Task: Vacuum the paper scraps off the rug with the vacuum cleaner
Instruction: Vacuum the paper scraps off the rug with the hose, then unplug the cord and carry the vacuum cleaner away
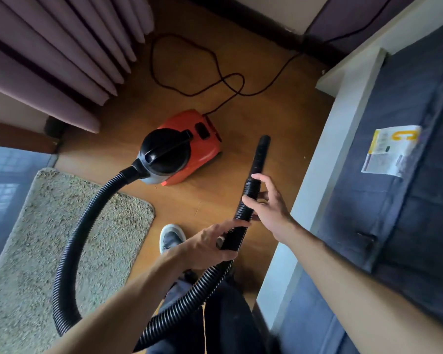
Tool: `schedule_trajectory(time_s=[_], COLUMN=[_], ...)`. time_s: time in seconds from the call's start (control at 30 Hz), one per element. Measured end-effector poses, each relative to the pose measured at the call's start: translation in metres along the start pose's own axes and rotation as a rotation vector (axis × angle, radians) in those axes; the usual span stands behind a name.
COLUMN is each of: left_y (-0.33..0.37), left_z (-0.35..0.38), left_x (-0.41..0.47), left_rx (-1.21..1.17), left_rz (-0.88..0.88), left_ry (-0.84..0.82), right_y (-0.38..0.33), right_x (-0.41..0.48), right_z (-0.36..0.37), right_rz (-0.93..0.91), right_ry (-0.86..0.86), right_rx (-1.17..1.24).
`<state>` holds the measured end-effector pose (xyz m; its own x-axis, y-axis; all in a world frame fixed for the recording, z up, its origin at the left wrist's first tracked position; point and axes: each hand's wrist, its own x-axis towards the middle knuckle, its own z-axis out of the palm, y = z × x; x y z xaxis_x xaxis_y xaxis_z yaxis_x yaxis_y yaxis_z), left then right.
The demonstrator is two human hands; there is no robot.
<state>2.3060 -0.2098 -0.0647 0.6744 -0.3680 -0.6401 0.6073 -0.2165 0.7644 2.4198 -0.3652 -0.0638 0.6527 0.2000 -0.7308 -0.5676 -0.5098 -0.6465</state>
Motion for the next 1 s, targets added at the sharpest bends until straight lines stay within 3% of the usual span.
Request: schedule_trajectory(time_s=[0.3,0.37,0.77,1.0], left_y=[-0.029,-0.038,-0.050,-0.056], left_z=[-0.042,-0.047,-0.030,-0.038], left_x=[-0.011,-0.012,0.032,0.075], left_rx=[-0.095,-0.123,-0.250,-0.133], left_rz=[-0.098,-0.043,-0.152,-0.308], left_ry=[0.037,0.044,0.059,-0.059], right_y=[0.005,0.006,0.022,0.052], right_x=[0.018,0.024,0.072,0.113], right_z=[0.041,0.049,0.047,0.043], right_rz=[0.048,0.063,0.177,0.282], right_ry=[0.017,0.024,-0.051,-0.131], right_rx=[0.011,0.036,0.062,-0.163])
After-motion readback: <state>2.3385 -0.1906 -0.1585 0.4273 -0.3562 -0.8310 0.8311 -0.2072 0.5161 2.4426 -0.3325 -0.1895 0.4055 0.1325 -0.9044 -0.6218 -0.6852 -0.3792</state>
